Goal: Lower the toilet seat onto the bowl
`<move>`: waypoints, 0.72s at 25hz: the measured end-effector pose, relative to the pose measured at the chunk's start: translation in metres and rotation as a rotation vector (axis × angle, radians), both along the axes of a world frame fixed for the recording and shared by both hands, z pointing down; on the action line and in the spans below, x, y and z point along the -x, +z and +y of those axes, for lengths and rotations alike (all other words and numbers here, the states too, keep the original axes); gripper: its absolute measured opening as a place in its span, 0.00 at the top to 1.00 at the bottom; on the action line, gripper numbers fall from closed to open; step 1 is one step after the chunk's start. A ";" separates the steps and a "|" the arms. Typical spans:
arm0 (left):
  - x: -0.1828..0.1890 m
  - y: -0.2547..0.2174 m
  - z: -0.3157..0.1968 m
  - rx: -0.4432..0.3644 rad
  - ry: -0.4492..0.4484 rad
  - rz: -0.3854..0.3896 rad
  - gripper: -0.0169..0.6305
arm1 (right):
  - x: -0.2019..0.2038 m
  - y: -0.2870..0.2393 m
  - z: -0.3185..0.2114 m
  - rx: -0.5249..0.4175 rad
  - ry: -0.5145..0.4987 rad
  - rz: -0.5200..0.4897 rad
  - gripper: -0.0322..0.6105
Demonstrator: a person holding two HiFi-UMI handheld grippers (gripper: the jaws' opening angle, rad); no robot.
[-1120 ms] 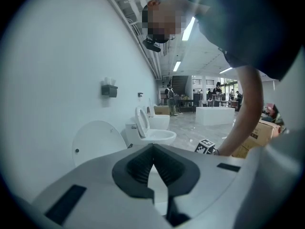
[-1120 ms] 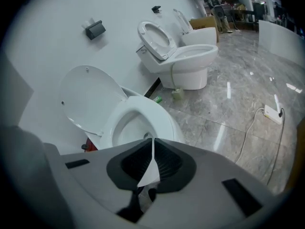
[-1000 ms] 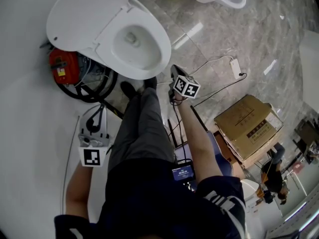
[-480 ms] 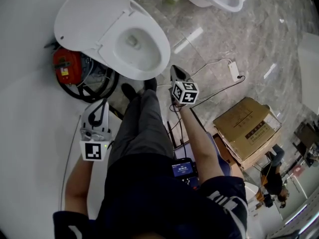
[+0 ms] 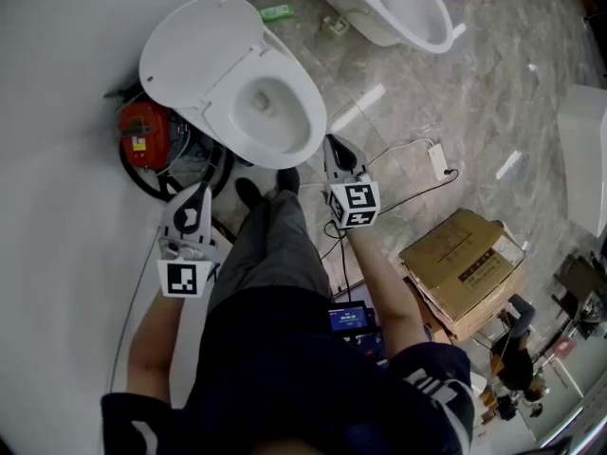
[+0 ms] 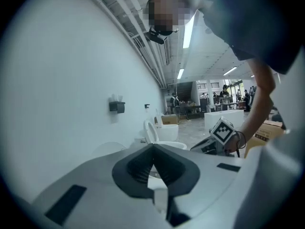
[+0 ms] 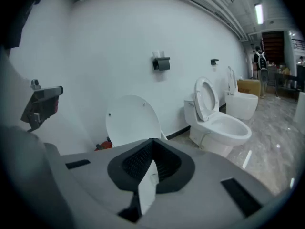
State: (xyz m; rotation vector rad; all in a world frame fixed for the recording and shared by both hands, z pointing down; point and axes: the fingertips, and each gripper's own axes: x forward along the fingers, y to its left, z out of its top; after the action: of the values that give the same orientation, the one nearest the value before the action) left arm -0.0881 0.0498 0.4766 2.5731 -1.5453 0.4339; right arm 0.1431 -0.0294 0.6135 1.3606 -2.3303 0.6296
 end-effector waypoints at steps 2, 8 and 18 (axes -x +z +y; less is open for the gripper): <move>0.006 -0.016 -0.002 -0.025 -0.029 0.019 0.94 | 0.010 -0.037 -0.001 -0.068 -0.029 -0.003 0.92; 0.022 -0.072 0.002 -0.130 -0.083 0.048 0.94 | 0.044 -0.145 0.009 -0.276 -0.136 -0.010 0.92; 0.043 -0.136 0.020 -0.251 -0.143 0.073 0.94 | 0.080 -0.260 0.030 -0.499 -0.216 -0.046 0.92</move>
State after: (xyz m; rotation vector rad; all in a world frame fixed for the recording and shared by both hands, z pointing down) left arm -0.1309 0.0696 0.3403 2.5947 -1.8480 0.1379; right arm 0.0629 0.0006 0.3539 1.2589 -2.7386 0.0085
